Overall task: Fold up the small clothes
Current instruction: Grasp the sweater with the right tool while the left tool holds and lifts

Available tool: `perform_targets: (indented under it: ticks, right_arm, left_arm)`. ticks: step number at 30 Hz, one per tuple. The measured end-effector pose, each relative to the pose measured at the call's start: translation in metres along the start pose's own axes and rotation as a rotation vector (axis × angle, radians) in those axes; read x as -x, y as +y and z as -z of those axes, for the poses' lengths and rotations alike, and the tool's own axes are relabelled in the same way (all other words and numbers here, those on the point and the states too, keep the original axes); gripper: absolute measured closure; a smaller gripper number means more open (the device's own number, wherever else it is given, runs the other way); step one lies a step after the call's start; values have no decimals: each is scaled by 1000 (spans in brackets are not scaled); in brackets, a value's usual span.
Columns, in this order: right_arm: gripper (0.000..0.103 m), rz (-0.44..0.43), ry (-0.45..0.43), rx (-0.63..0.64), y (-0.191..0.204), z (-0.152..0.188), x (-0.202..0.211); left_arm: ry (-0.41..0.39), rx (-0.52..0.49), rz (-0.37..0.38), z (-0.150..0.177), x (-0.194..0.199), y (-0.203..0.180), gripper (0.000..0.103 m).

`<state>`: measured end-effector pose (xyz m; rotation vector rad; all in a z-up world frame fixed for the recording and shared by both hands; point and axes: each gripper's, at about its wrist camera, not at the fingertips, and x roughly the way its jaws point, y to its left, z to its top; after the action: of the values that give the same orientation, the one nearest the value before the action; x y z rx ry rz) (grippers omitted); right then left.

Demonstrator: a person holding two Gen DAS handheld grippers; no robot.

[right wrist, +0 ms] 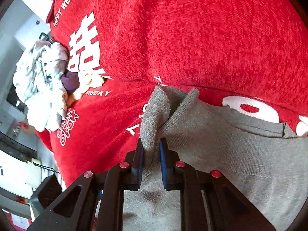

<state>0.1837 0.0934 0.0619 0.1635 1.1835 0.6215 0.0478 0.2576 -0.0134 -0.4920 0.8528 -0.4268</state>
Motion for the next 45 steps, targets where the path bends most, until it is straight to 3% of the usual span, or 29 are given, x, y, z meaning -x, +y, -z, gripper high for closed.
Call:
perform_targets:
  ticks: [2, 3, 4, 5, 9, 14, 17, 20, 22, 26, 30, 32, 34, 36, 38, 39, 40, 42, 45]
  right_arm:
    - [86, 2, 5, -6, -5, 3, 1]
    - [86, 8, 8, -9, -8, 3, 2]
    - [86, 9, 10, -15, -13, 4, 4]
    - [86, 9, 10, -27, -16, 4, 3]
    - [87, 21, 17, -38, -20, 2, -4]
    - [87, 38, 28, -16, -12, 1, -10]
    - [85, 52, 55, -24, -9, -2, -17]
    - [76, 71, 91, -42, -6, -6, -27]
    - [53, 124, 128, -15, 1, -8, -37]
    - [52, 264, 202, 47, 20, -15, -64]
    - [51, 315, 316, 69, 32, -20, -96]
    - [45, 337, 336, 85, 44, -23, -107]
    - [31, 352, 357, 96, 53, -23, -116]
    - [31, 399, 383, 122, 62, -23, -124]
    - [34, 474, 413, 162, 69, -20, -132]
    - [42, 502, 422, 174, 70, -18, -134]
    - [69, 531, 427, 194, 70, -16, -136]
    - [81, 573, 427, 232, 68, -12, -135]
    - [85, 504, 374, 184, 56, -16, -116]
  left_arm:
    - [0, -20, 7, 0, -2, -6, 4]
    - [-10, -38, 12, 0, -1, -10, 27]
    - [-8, -62, 17, 1, 0, -15, 57]
    - [5, -80, 8, 2, -2, -19, 77]
    - [13, -125, -70, 7, -7, -32, 93]
    - [22, -82, -101, 6, -5, -30, 94]
    - [12, -111, -153, 6, -6, -39, 94]
    - [-5, -162, -211, 11, -3, -52, 94]
    - [-23, -206, -253, 14, -2, -62, 94]
    - [-46, -266, -298, 17, 1, -71, 94]
    - [-41, -285, -310, 21, 2, -71, 94]
    - [-38, -280, -305, 20, 1, -68, 94]
    - [-40, -283, -307, 21, 1, -69, 94]
    - [-39, -281, -309, 20, 1, -69, 94]
    - [-39, -280, -307, 21, 2, -69, 94]
    - [-37, -276, -306, 21, 2, -68, 94]
    - [-32, -269, -302, 21, 1, -66, 94]
    - [-18, -246, -293, 20, 0, -61, 94]
    - [-9, -230, -292, 18, 0, -58, 94]
